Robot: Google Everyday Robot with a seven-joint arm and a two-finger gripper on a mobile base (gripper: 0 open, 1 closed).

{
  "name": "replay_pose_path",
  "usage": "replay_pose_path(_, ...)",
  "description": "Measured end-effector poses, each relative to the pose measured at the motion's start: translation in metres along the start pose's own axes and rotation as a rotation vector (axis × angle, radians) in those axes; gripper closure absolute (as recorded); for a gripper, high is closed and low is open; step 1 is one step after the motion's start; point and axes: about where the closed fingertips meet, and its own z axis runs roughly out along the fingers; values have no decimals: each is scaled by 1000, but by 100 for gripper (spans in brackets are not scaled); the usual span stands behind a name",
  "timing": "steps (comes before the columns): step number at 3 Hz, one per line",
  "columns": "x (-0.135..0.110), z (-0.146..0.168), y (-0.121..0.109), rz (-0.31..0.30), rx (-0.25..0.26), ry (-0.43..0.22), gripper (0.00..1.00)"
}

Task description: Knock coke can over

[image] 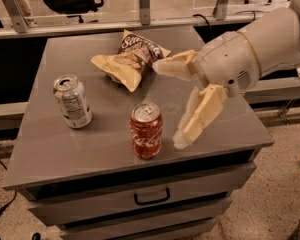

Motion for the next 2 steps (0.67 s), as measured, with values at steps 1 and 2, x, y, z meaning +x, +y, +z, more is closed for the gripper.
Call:
replay_pose_path(1, -25, 40, 8, -11, -88, -136, 0)
replay_pose_path(2, -26, 63, 6, 12, -108, -209, 0)
